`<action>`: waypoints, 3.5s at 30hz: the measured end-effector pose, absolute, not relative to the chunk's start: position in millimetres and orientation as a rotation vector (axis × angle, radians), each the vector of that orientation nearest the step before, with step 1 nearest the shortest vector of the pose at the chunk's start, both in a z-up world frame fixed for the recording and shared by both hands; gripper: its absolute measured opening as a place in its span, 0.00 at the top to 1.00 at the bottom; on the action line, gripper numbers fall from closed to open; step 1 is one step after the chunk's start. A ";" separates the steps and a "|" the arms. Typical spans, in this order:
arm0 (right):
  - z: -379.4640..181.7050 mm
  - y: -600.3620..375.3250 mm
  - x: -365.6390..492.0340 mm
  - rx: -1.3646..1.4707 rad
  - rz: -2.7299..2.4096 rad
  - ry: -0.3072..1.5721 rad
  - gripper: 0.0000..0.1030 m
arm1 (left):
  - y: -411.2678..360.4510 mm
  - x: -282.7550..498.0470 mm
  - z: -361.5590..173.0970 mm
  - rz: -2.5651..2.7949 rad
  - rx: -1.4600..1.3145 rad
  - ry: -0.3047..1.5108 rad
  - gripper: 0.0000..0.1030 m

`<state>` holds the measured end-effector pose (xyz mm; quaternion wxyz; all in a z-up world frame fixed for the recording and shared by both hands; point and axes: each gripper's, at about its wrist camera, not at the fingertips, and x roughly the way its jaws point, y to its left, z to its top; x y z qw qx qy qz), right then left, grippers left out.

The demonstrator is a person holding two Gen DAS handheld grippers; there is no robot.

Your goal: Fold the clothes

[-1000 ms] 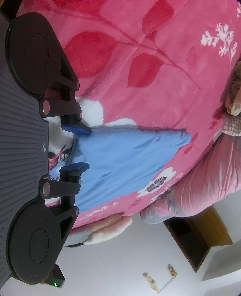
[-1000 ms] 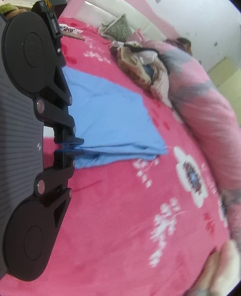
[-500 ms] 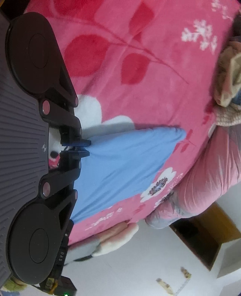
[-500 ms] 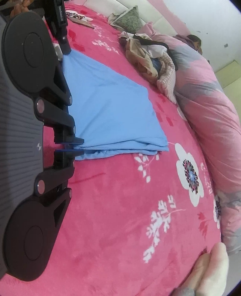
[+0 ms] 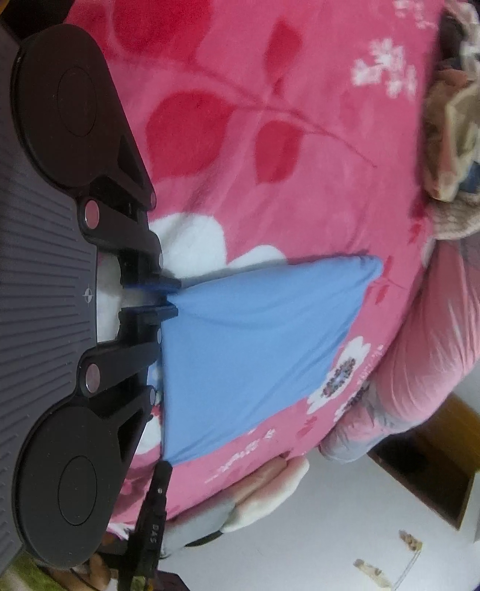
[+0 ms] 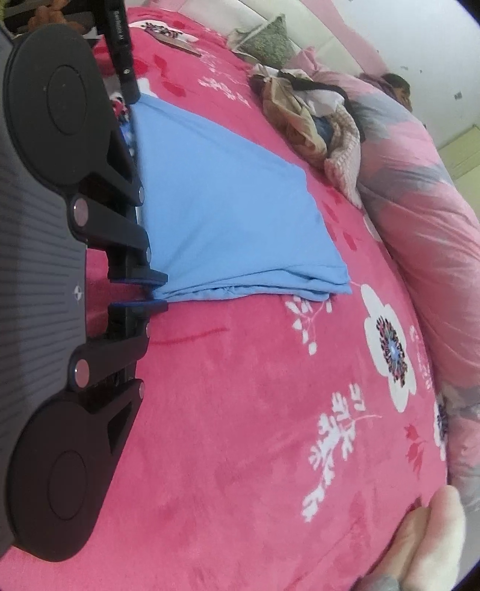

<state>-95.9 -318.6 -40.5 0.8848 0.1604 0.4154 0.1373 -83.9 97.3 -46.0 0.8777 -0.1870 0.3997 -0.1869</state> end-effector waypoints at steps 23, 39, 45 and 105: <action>-23.3 -287.2 -63.4 -0.043 0.256 0.720 1.00 | 67.0 -64.8 -46.1 -0.445 -0.263 0.671 0.70; -42.3 -288.3 48.4 0.008 0.305 0.776 1.00 | 53.5 -9.9 -53.4 -0.451 -0.148 0.681 0.68; -20.3 -256.9 79.1 0.055 0.470 0.694 1.00 | 44.3 18.5 -18.2 -0.465 -0.144 0.591 0.68; -68.1 -88.2 212.3 0.227 0.807 1.084 1.00 | 88.5 46.4 -89.1 -0.487 -0.466 0.609 0.68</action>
